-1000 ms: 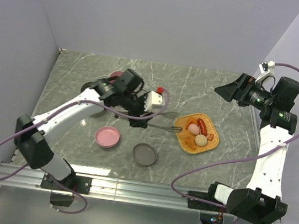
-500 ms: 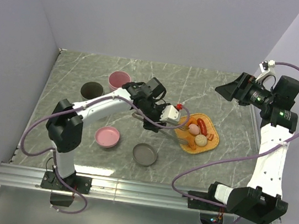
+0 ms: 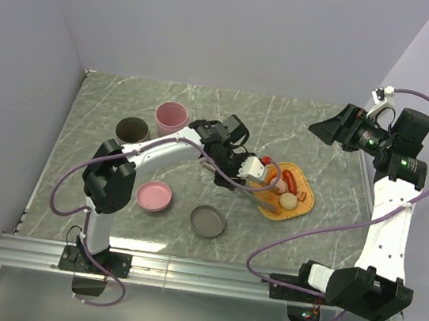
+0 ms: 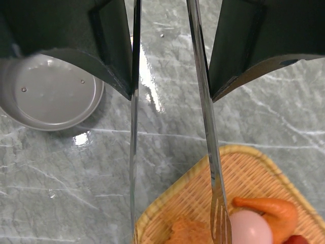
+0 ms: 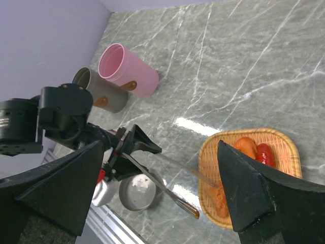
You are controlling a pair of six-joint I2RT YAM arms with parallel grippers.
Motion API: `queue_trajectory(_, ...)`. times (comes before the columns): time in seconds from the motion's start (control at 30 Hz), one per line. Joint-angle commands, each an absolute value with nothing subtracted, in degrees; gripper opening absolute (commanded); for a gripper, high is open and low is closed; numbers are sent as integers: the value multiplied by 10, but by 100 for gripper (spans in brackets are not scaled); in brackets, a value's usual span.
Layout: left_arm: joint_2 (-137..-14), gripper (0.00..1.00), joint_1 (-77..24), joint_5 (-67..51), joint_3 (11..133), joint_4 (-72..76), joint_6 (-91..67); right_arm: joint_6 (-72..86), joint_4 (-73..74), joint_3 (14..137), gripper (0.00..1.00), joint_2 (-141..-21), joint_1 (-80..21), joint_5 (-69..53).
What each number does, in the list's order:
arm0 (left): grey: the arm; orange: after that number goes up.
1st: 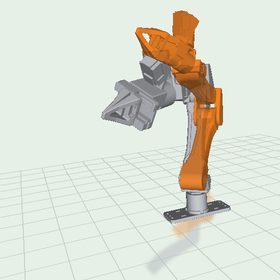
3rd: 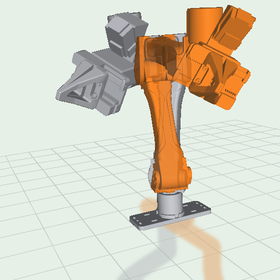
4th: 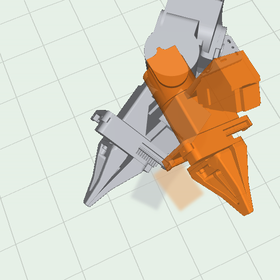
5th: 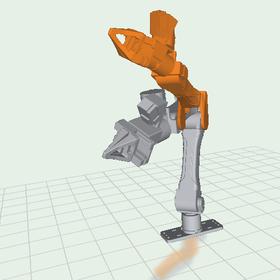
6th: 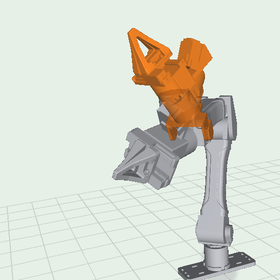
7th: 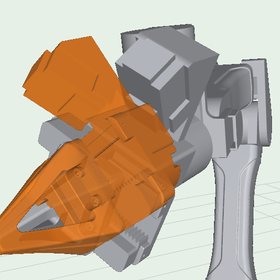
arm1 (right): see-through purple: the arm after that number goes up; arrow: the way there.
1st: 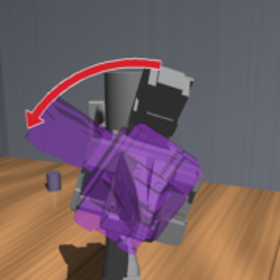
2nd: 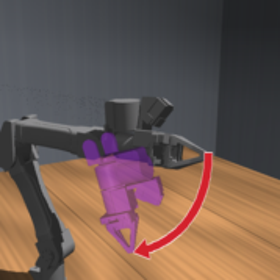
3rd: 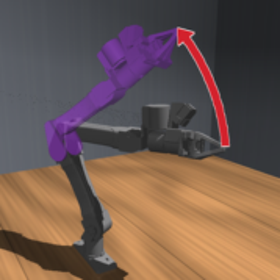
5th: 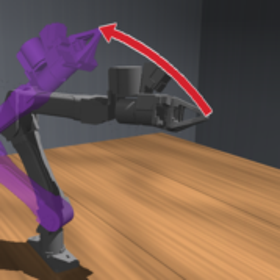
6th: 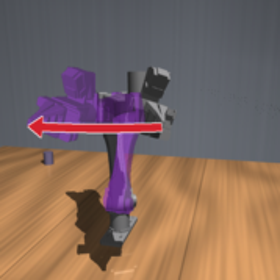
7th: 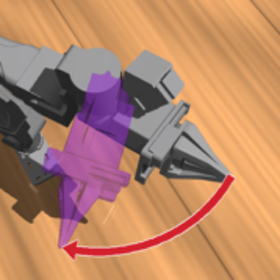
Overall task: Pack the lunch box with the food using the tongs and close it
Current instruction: Pick up the food using the clamp
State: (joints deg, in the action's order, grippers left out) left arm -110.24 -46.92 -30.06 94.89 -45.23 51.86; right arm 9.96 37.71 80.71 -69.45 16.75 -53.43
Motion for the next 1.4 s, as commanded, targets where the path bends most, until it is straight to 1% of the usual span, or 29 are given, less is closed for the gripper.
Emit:
queue_trajectory(0.0, -1112, 61, -478, -322, 975, -442, 542, 92, 369, 828, 100, -692, 166, -540)
queue_trajectory(0.5, -1145, 61, -486, -292, 989, -418, 544, 97, 365, 820, 100, -689, 166, -547)
queue_trajectory(0.9, -1179, 60, -497, -272, 1027, -460, 570, 96, 366, 820, 100, -691, 166, -545)
queue_trajectory(0.97, -1184, 57, -497, -275, 1039, -472, 571, 95, 365, 820, 100, -689, 166, -545)
queue_trajectory(1.0, -1184, 54, -497, -277, 1041, -477, 572, 96, 365, 819, 100, -688, 166, -545)
queue_trajectory(1.07, -1177, 50, -497, -279, 1039, -478, 571, 97, 363, 818, 100, -687, 165, -545)
queue_trajectory(1.1, -1174, 46, -497, -279, 1036, -478, 570, 96, 364, 817, 100, -686, 165, -547)
queue_trajectory(1.2, -1164, 39, -497, -280, 1034, -476, 561, 98, 363, 818, 100, -686, 165, -547)
queue_trajectory(1.37, -1142, 33, -497, -267, 1027, -464, 535, 98, 361, 817, 100, -684, 166, -548)
